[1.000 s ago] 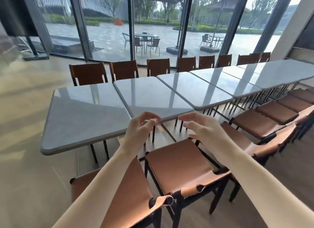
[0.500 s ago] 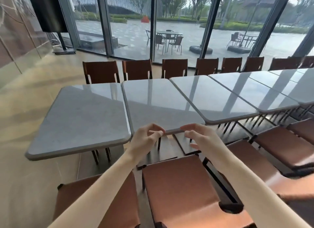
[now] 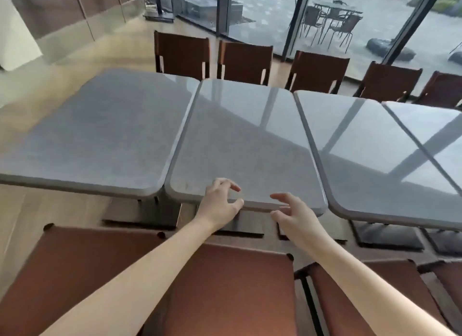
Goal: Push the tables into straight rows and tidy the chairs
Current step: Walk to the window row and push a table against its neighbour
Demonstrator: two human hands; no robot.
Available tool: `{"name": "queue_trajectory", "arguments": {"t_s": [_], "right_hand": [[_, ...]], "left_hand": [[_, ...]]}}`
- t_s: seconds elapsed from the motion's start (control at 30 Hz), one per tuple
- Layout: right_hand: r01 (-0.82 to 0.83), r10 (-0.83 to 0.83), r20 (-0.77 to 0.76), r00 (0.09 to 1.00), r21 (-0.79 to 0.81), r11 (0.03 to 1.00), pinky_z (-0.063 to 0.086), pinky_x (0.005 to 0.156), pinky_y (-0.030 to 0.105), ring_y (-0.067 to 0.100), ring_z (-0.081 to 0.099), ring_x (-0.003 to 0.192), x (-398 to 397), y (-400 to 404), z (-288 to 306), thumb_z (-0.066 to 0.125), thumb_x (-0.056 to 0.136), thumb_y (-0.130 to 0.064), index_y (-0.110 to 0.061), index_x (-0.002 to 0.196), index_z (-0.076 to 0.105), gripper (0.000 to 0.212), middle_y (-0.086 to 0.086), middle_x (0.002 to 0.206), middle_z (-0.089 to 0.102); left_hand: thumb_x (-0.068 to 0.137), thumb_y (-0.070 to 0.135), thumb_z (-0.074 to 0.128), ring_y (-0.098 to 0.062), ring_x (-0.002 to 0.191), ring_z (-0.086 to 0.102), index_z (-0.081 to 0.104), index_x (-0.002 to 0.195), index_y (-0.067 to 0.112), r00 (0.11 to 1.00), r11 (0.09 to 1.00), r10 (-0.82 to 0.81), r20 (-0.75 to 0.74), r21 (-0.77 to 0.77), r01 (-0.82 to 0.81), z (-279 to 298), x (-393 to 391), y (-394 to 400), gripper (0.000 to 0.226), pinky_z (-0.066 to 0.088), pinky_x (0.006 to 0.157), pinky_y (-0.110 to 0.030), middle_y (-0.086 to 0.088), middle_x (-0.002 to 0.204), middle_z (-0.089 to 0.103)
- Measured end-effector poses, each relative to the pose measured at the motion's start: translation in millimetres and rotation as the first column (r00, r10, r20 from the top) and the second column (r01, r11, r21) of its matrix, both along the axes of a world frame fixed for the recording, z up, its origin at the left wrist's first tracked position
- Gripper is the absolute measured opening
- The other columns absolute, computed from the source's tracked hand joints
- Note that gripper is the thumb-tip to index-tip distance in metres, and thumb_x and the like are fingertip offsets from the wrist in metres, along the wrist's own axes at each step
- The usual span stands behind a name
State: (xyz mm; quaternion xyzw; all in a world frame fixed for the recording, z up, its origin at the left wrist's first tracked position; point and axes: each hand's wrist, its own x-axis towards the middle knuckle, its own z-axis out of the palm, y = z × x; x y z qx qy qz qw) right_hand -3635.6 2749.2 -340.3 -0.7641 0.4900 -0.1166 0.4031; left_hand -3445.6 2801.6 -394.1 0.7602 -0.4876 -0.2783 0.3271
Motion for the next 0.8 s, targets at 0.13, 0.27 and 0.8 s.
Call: {"name": "queue_trajectory", "arguments": {"t_s": [0.13,0.27,0.8], "right_hand": [[-0.059,0.057,-0.075,0.996,-0.022,0.998,0.037,0.090,0.013,0.006,0.051,0.111,-1,-66,-59,0.056,0.099,-0.017,-0.023,0.148,0.043,0.051,-0.001,0.148,0.039],[-0.132,0.114,-0.211,0.971,-0.071,0.989,0.027,0.118,0.039,0.025,0.021,0.149,11,-110,-117,0.056,0.099,-0.025,-0.023,0.153,0.032,0.059,0.006,0.162,0.017],[-0.278,0.036,-0.534,0.845,-0.381,0.882,0.005,0.122,0.055,0.020,0.002,0.156,36,-187,-233,0.004,0.082,-0.074,-0.033,0.160,0.015,0.089,0.000,0.169,0.009]], "left_hand": [[0.090,0.039,0.069,-0.025,0.141,0.033,0.049,0.134,0.026,0.968,0.982,-0.074,0.239,0.186,0.030,-55,9,-40,0.050,0.029,0.111,-0.033,0.002,0.156,0.025],[0.080,0.063,0.069,-0.035,0.154,0.006,0.021,0.152,0.035,0.866,0.927,-0.212,0.453,0.373,0.032,-103,30,-69,0.092,-0.009,0.122,-0.052,0.000,0.163,-0.016],[0.061,0.092,0.049,-0.030,0.151,-0.030,-0.020,0.152,0.051,0.579,0.885,-0.461,0.673,0.394,0.248,-190,103,-120,0.122,-0.014,0.115,-0.072,0.006,0.166,-0.028]]}}
